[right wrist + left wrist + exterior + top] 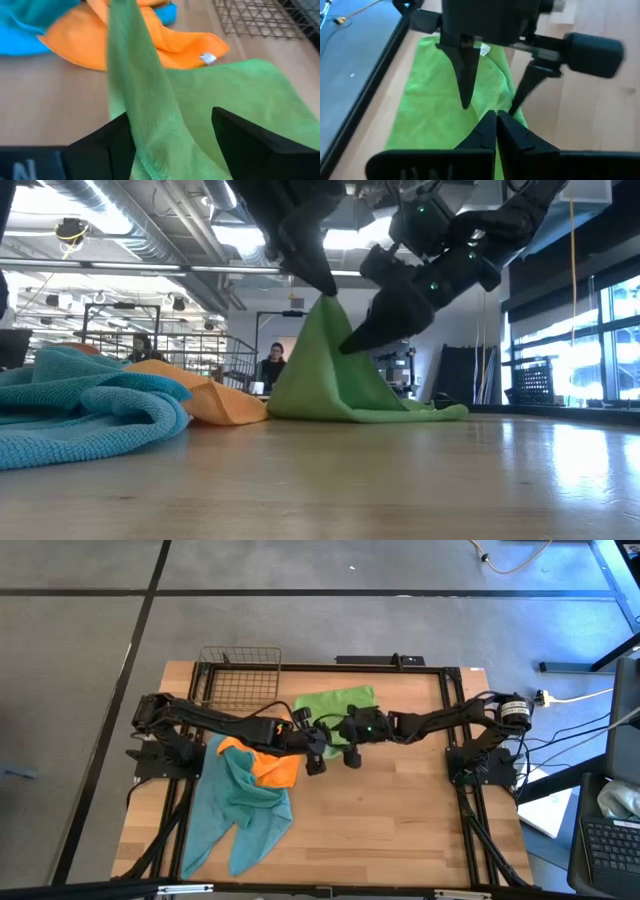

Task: Fold microfiber towels
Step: Fold the green microfiber cloth

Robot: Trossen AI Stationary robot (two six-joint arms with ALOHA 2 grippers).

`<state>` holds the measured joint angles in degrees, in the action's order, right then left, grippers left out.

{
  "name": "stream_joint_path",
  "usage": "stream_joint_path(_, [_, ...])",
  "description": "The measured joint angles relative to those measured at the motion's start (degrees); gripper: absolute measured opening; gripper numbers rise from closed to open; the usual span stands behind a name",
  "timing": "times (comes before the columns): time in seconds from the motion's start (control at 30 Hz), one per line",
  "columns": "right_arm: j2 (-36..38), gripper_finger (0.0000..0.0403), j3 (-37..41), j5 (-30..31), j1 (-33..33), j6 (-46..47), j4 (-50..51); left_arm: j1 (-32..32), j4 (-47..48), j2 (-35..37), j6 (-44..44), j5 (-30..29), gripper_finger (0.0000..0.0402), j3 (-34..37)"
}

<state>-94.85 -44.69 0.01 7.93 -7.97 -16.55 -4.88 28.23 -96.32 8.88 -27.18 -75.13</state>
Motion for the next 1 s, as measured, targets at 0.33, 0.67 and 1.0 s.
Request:
stream_joint_path(0.33, [0.0, 0.0197, 0.0, 0.6, 4.5, -4.7, 6.0, 0.1, 1.8, 5.5, -0.3, -2.2, 0.0, 0.0])
stream_joint_path(0.67, [0.1, 0.0172, 0.0, 0.6, 9.6, -8.8, 13.8, 0.1, 4.5, 7.1, -0.1, -2.3, 0.0, 0.0])
stream_joint_path(1.0, [0.2, 0.0139, 0.0, 1.9, 15.8, -11.2, 23.3, 0.1, 4.6, 7.1, 0.0, -2.4, 0.0, 0.0])
